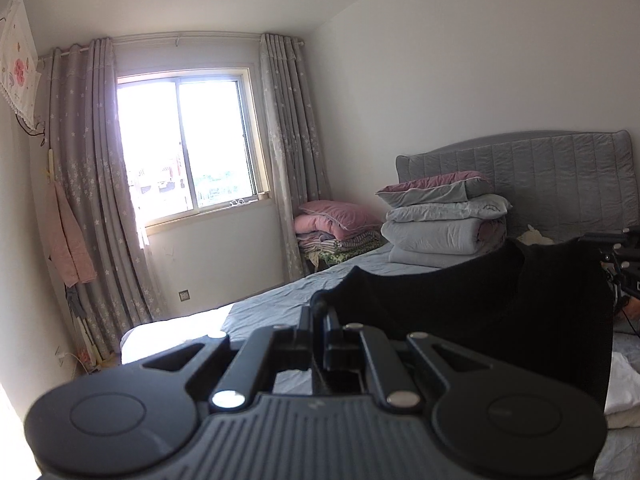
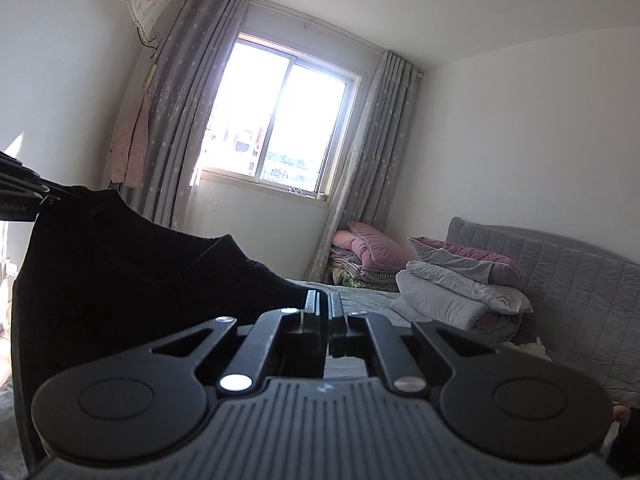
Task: Fold clothes
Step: 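Raise both grippers high, holding the sweater up to let it hang open, then lower the hanging sweater onto the bed with both grippers and release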
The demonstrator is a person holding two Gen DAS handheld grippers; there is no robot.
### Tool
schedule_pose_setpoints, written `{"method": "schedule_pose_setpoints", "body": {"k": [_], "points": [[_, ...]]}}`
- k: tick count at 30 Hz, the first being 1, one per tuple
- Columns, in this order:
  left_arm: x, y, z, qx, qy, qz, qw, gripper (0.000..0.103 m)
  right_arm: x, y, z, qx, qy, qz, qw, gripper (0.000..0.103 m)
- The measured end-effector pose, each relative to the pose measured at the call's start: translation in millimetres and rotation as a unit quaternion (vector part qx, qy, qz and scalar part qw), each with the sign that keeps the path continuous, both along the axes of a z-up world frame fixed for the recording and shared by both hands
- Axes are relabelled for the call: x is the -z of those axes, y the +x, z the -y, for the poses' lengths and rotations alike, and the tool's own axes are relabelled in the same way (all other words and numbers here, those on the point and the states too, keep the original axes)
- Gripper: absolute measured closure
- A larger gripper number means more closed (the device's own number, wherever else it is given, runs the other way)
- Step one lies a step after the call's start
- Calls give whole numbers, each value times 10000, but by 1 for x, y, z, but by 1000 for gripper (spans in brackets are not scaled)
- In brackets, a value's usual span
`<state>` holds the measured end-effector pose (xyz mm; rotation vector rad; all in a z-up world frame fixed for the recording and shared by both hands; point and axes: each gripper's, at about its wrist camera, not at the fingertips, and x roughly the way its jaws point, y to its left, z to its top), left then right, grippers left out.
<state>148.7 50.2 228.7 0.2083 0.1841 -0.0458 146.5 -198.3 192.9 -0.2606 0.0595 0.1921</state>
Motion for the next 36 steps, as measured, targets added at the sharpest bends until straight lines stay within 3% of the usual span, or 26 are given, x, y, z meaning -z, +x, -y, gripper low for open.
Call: {"method": "schedule_pose_setpoints", "body": {"k": [16,31,36], "points": [[111,167,24,-639,255,-1001,9926,99,101,145,-28,666,-406,-730,9943,99],[254,283,16,-1162,69,-2217,9681,98,223,240,-47,790,-551,-1730,9802,99],[293,306,22,-1177,221,-2436,9624,98,259,257,-50,794,-675,-2064,9729,99]]}}
